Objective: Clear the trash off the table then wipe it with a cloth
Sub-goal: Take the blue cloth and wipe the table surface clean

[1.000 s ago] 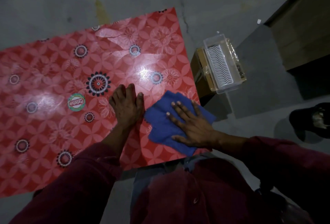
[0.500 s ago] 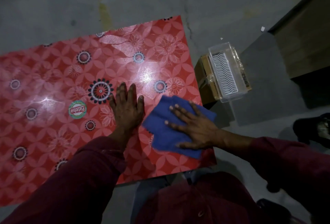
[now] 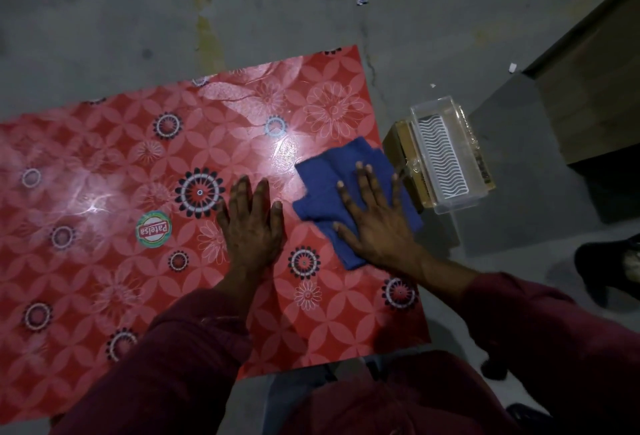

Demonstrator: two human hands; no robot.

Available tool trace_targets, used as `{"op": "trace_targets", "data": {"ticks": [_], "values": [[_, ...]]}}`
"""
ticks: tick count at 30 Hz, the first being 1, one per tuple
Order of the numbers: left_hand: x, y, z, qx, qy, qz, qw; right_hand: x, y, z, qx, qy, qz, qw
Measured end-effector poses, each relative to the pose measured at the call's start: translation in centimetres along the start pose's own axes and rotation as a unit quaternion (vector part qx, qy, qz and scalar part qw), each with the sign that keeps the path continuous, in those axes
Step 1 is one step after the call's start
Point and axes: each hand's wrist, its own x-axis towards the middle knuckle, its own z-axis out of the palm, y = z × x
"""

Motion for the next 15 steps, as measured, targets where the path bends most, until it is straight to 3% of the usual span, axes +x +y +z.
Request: {"op": "trace_targets", "data": {"ticks": [4, 6, 15], "values": [[0.0, 0.0, 0.4, -0.007, 0.011, -0.004, 1.000, -3.0, -0.5, 0.0, -0.003, -0.027, -0.172, 0.985], [0.0, 0.0, 0.5, -0.009, 0.012, -0.004, 1.000, -1.3, 0.6, -0.3, -0.019, -0.030, -0.196, 0.980], [-0.1, 0.3, 0.1, -0.008, 0.003, -0.016, 1.000, 9.6, 1.3, -0.1, -0.016, 0.007, 0.055, 0.998]]}}
